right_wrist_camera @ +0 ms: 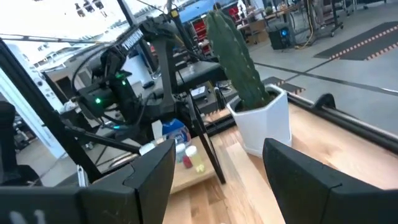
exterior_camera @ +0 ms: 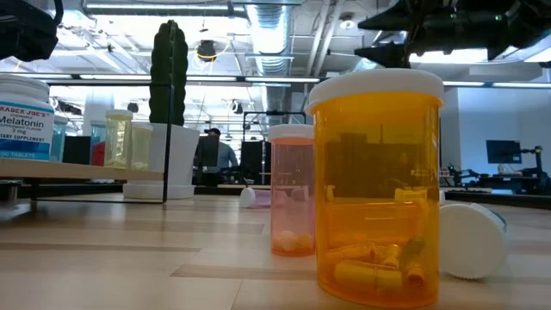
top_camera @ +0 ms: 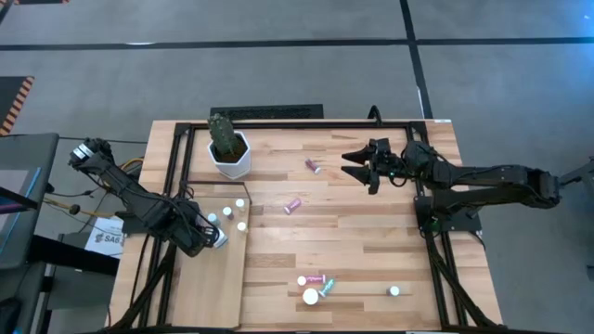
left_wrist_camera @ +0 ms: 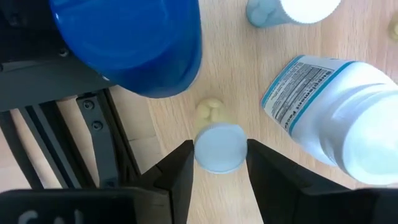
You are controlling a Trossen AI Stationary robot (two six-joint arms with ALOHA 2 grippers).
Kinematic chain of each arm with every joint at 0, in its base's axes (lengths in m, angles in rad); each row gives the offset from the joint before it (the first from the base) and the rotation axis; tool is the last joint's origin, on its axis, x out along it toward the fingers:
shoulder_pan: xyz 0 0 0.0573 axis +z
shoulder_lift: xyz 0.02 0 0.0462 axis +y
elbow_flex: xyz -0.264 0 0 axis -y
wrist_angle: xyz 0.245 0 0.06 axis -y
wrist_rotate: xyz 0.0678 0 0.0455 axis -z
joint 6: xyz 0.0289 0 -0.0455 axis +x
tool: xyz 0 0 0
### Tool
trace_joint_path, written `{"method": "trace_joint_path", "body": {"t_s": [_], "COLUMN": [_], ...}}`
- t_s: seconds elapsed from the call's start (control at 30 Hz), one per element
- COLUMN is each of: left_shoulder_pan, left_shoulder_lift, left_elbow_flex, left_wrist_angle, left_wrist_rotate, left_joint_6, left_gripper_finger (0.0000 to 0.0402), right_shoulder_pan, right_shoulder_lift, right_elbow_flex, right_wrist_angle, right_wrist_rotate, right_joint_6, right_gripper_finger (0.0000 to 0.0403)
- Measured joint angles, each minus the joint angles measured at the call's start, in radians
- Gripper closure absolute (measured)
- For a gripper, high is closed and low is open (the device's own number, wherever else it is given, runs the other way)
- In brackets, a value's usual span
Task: Pick and place medicine bottles onto shelf by color
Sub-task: Put the yellow pill bottle on the shelf
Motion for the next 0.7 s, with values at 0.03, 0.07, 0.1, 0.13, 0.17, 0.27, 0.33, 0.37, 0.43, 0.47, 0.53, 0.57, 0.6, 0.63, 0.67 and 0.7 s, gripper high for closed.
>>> {"method": "trace_joint_path", "body": {"t_s": [0.03,0.07,0.1,0.13,0.17,0.27,0.33,0.37,0.43,0.47,0.53,0.57,0.6,0.63,0.67,0.7], "left_shoulder_pan": [0.000,0.000,0.000,0.000,0.000,0.000,0.000,0.000,0.000,0.000,0.000,0.000,0.000,0.000,0.000,0.000], "left_shoulder_lift": [0.000,0.000,0.000,0.000,-0.001,-0.001,-0.001,-0.001,-0.001,-0.001,-0.001,-0.001,-0.001,-0.001,-0.002,-0.001], "left_elbow_flex": [0.004,0.013,0.024,0.034,0.046,0.082,0.109,0.119,0.137,0.146,0.158,0.163,0.169,0.174,0.179,0.183], "left_wrist_angle": [-0.002,-0.004,-0.002,-0.001,-0.003,-0.019,-0.041,-0.051,-0.078,-0.096,-0.124,-0.133,-0.142,-0.152,-0.160,-0.166], "left_wrist_rotate": [0.000,-0.002,-0.011,-0.025,-0.038,-0.055,-0.055,-0.056,-0.063,-0.063,-0.063,-0.062,-0.062,-0.061,-0.061,-0.062], "left_joint_6": [0.000,0.000,0.001,0.005,0.008,0.020,0.025,0.027,0.027,0.027,0.027,0.027,0.028,0.030,0.030,0.030], "left_gripper_finger": [0.0268,0.0268,0.0268,0.0268,0.0268,0.0268,0.0268,0.0268,0.0268,0.0268,0.0268,0.0268,0.0268,0.0268,0.0268,0.0268], "right_shoulder_pan": [0.000,-0.003,-0.007,-0.012,-0.018,-0.045,-0.064,-0.072,-0.094,-0.101,-0.115,-0.118,-0.122,-0.125,-0.129,-0.136], "right_shoulder_lift": [0.000,0.000,0.000,0.000,0.000,0.000,0.007,0.009,0.014,0.016,0.014,0.014,0.015,0.015,0.015,0.015], "right_elbow_flex": [0.015,0.036,0.059,0.087,0.118,0.219,0.289,0.320,0.376,0.398,0.426,0.434,0.437,0.438,0.439,0.439], "right_wrist_angle": [-0.011,-0.031,-0.062,-0.106,-0.163,-0.376,-0.533,-0.608,-0.728,-0.765,-0.817,-0.824,-0.825,-0.826,-0.824,-0.822], "right_wrist_rotate": [0.000,0.000,0.000,0.000,0.000,0.000,0.000,0.001,0.001,0.001,0.002,0.002,0.002,0.002,0.002,0.002], "right_joint_6": [-0.001,-0.003,-0.005,-0.009,-0.010,-0.014,-0.043,-0.059,-0.091,-0.103,-0.114,-0.115,-0.114,-0.114,-0.115,-0.115], "right_gripper_finger": [0.0138,0.0138,0.0138,0.0138,0.0138,0.0138,0.0138,0.0138,0.0138,0.0138,0.0138,0.0138,0.0138,0.0138,0.0138,0.0138]}}
